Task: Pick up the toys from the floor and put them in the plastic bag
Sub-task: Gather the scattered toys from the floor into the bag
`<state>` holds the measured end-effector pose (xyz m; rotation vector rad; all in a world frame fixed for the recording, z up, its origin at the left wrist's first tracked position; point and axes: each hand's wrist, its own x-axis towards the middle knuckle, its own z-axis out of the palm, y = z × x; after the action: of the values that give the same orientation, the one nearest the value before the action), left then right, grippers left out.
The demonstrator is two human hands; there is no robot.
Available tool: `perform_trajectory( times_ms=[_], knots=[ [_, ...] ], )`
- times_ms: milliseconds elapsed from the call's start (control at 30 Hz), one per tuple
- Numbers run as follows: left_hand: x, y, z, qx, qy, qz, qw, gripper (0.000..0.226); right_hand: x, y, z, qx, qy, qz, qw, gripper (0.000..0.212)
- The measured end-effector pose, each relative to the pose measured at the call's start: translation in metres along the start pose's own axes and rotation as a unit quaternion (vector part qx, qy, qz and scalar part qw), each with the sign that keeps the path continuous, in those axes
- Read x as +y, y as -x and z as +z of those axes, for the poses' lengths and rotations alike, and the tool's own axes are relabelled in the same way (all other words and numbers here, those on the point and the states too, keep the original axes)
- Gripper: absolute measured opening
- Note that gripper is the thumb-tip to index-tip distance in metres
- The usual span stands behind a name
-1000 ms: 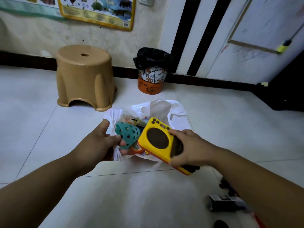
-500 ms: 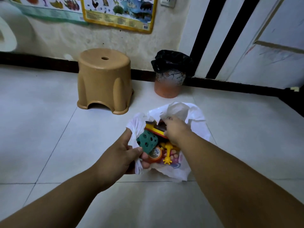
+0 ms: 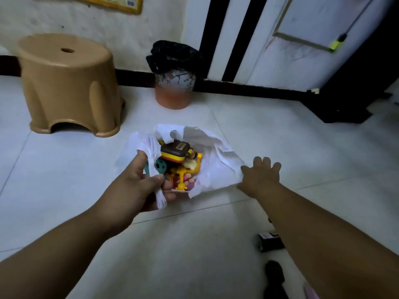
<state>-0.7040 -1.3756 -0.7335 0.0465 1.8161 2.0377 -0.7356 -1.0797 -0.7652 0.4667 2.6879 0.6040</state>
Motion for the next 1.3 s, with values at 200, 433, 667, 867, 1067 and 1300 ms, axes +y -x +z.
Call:
perform_trajectory(
  times_ms=[200,433,667,867,1067,1300],
  knots=[
    [-0.007,0.017,0.032,-0.046,-0.051,-0.014,0.998,0.012,0.062,0.038,0.027,0.026,-0.146,-0.028,0.988,0.064],
    [0.0,0.018,0.053,0.101,-0.041,-0.009,0.994,0.032,0.114,0.078,0.136,-0.146,-0.057,-0.161,0.974,0.07],
    [-0.011,0.02,0.065,0.201,-0.094,-0.039,0.974,0.033,0.113,0.043,0.209,-0.072,-0.098,-0.175,0.977,0.067],
    [-0.021,0.015,0.086,0.228,-0.114,-0.03,0.966,0.034,0.107,0.023,0.219,-0.021,-0.062,-0.19,0.98,0.052],
    [-0.023,0.005,0.093,0.243,-0.104,-0.011,0.964,0.038,0.103,0.041,0.147,-0.018,-0.497,-0.158,0.853,0.033],
    [-0.025,0.004,0.083,0.26,-0.091,-0.033,0.961,0.048,0.003,0.04,0.016,-0.353,-0.767,-0.172,0.507,0.021]
  ],
)
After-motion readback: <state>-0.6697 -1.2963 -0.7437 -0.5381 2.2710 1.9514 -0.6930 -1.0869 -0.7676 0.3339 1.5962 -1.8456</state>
